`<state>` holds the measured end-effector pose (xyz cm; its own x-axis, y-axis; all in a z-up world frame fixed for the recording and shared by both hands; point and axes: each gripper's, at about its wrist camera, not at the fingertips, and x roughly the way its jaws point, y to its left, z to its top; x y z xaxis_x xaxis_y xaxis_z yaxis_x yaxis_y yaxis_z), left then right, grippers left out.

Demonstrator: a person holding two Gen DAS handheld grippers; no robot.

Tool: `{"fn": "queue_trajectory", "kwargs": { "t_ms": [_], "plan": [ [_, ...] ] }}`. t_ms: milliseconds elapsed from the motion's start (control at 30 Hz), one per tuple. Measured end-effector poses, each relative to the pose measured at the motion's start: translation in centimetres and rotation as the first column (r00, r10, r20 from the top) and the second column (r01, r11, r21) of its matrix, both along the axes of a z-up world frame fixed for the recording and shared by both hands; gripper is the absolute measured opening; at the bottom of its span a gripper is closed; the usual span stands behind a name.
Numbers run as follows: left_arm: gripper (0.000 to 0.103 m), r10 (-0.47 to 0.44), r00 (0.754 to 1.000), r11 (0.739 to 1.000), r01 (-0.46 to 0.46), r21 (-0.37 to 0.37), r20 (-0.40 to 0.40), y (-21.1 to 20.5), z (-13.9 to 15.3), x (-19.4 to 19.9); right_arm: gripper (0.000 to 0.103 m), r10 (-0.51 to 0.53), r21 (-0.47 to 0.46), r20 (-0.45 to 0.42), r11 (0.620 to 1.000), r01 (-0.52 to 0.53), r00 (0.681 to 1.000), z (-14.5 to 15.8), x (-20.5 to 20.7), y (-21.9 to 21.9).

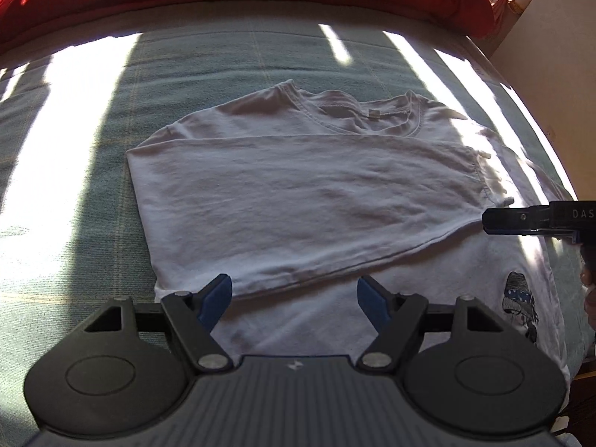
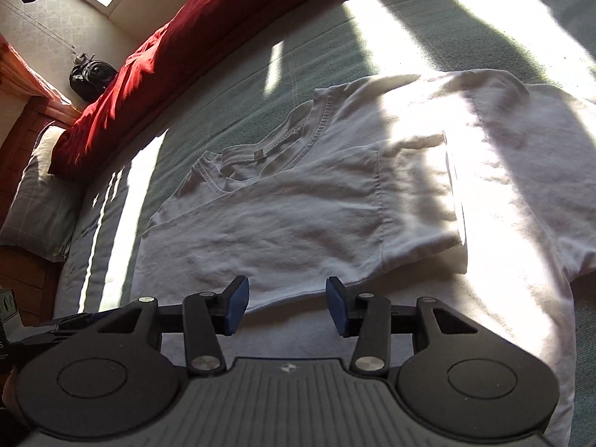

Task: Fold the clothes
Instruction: 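Move both open tools over the unfolded 'Nice Day' side of the shirt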

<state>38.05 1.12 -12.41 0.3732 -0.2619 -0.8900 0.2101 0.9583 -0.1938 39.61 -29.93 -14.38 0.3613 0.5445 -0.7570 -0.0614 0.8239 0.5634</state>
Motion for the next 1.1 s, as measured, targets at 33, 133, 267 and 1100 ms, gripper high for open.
{"fn": "queue_trajectory", "kwargs": {
  "t_ms": [33, 133, 267, 1100],
  "plan": [
    [0.074, -0.016, 1.000, 1.000, 0.016, 0.007, 0.002, -0.6, -0.3, -0.3, 0.051, 0.003, -0.001, 0.000, 1.000, -0.003, 1.000, 0.1, -0.3, -0.1],
    [0.074, -0.063, 0.998, 0.997, 0.063, 0.042, -0.015, -1.9, -1.8, -1.8, 0.051, 0.054, -0.049, 0.016, 0.997, -0.053, 0.998, 0.0, -1.6, 0.4],
    [0.075, -0.108, 0.994, 0.989, 0.110, 0.097, -0.022, -2.1, -2.5, -3.9, 0.051, 0.143, -0.154, 0.058, 0.979, -0.133, 0.988, 0.1, -3.9, 0.8],
    [0.075, -0.185, 0.975, 0.981, 0.175, 0.089, 0.126, -5.2, -3.7, 17.3, 0.068, 0.144, -0.277, 0.136, 0.956, -0.102, 0.980, 2.5, -5.5, 1.4]
  ]
}}
